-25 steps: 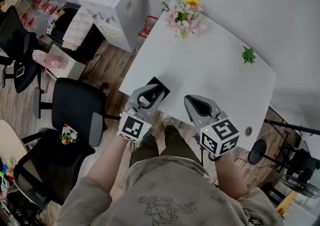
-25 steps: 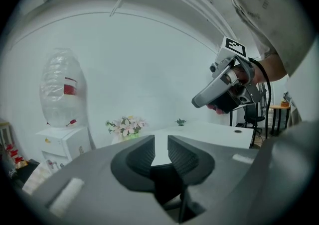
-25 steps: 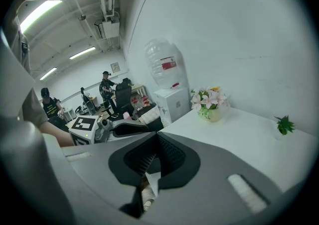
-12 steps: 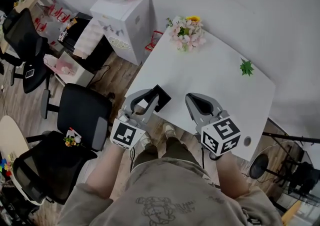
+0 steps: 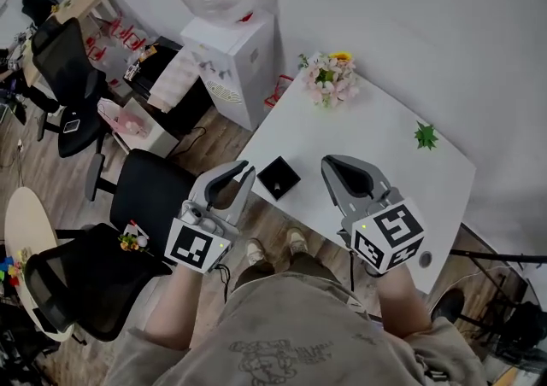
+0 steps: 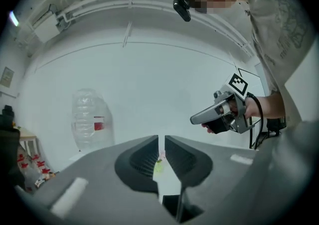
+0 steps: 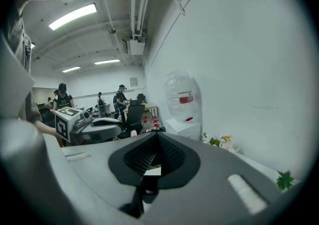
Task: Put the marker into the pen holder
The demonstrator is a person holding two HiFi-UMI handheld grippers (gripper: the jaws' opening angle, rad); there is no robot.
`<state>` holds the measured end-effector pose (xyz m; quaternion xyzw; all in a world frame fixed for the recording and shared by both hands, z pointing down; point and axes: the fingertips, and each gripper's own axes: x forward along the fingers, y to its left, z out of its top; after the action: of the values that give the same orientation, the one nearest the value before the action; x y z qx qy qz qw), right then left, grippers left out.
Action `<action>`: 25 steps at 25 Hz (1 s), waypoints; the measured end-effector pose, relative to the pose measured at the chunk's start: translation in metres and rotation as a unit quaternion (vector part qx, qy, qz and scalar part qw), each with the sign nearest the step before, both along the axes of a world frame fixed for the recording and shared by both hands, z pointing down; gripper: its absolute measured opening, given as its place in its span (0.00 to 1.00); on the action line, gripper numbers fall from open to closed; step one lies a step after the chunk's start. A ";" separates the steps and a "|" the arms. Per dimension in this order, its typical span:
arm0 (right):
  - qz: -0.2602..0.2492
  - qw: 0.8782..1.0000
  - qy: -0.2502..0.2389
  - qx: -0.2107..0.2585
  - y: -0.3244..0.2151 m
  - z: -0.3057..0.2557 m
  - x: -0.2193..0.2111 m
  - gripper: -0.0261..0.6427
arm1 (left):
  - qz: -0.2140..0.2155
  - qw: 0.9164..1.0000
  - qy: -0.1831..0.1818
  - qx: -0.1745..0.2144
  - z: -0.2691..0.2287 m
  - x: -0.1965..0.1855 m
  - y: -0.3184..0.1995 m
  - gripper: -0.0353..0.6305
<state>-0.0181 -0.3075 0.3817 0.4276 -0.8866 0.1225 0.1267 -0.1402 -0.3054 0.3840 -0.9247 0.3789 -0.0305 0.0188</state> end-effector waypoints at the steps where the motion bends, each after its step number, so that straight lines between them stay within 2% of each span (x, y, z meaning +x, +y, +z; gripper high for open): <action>1: -0.006 1.000 0.000 0.011 0.001 -0.009 -0.002 0.08 | -0.004 1.000 0.005 0.010 -0.009 -0.003 0.003 0.11; 4: -0.024 0.999 -0.001 0.041 0.006 -0.032 -0.008 0.08 | -0.022 0.999 0.008 0.027 -0.034 -0.014 0.013 0.07; 8: -0.031 0.996 -0.021 0.075 0.009 -0.059 -0.013 0.08 | -0.050 0.998 0.007 0.040 -0.059 -0.028 0.022 0.07; 15: -0.050 0.992 -0.044 0.105 0.016 -0.082 -0.023 0.08 | -0.107 0.994 -0.019 0.027 -0.073 -0.055 0.036 0.06; 20: -0.072 0.991 -0.050 0.102 0.021 -0.078 -0.033 0.08 | -0.144 0.989 -0.022 0.033 -0.077 -0.075 0.045 0.06; 25: -0.092 0.991 -0.046 0.085 0.023 -0.065 -0.045 0.08 | -0.187 0.981 -0.041 0.020 -0.070 -0.096 0.053 0.06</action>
<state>-0.0630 -0.2840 0.3171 0.3470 -0.9344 0.0544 0.0596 -0.2366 -0.2520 0.3144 -0.8350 0.5444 -0.0639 0.0471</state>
